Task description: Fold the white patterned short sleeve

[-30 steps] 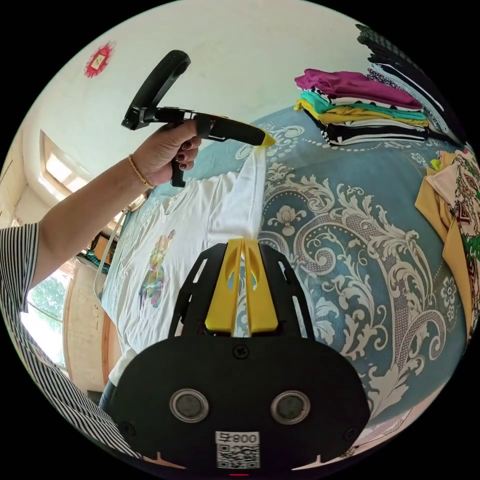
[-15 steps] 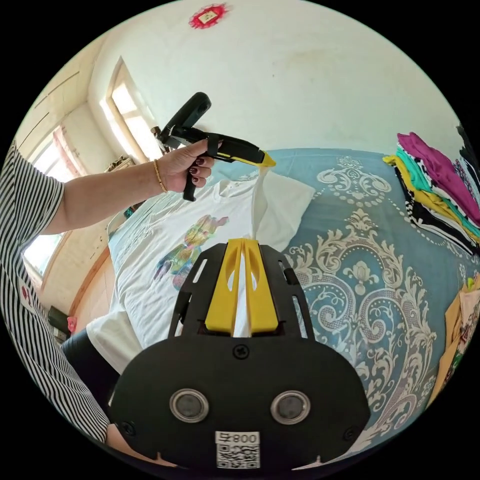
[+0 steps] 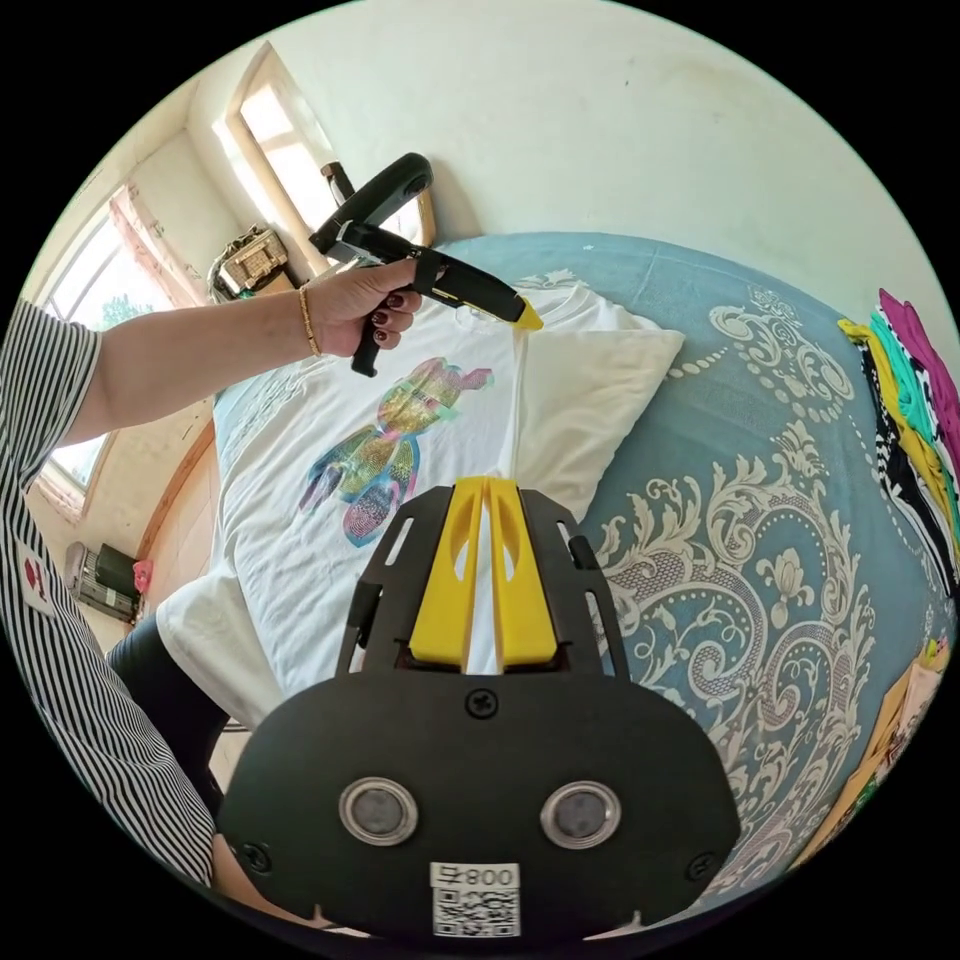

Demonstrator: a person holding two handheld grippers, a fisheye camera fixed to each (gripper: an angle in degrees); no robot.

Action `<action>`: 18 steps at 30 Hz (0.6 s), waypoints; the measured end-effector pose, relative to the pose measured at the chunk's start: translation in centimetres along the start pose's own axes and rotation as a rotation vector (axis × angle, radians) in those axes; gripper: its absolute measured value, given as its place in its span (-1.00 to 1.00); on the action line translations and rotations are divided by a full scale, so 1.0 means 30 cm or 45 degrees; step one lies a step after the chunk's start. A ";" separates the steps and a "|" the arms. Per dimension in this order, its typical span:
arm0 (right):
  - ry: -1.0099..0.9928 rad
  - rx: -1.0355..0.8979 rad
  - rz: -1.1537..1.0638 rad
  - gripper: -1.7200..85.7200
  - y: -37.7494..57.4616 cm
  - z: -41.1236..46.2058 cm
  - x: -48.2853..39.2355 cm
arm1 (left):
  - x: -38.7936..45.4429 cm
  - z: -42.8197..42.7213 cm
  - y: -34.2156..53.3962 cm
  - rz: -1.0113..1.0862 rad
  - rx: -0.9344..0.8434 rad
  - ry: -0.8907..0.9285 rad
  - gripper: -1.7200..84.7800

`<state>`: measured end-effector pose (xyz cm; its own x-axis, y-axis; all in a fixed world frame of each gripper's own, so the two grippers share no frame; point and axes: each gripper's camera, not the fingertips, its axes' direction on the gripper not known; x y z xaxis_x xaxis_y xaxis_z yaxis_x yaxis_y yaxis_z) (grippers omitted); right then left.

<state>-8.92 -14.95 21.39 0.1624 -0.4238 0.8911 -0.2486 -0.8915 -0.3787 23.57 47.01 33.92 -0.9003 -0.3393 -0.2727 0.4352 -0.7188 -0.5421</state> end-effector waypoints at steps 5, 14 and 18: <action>0.010 -0.075 0.003 -0.93 -0.061 0.059 -0.004 | -0.100 -0.016 0.040 -0.031 -0.013 0.041 -0.95; -0.049 -0.070 -0.050 -0.84 -0.112 0.086 -0.002 | -0.196 -0.110 0.126 -0.041 0.010 0.070 -0.94; -0.093 -0.116 -0.075 -0.81 -0.127 0.117 0.002 | -0.233 -0.167 0.187 -0.068 0.016 0.061 -0.94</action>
<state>-4.61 -12.14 22.02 0.2476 -0.3847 0.8892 -0.3217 -0.8984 -0.2990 32.37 48.36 28.80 -0.9204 -0.2710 -0.2819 0.3863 -0.7426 -0.5472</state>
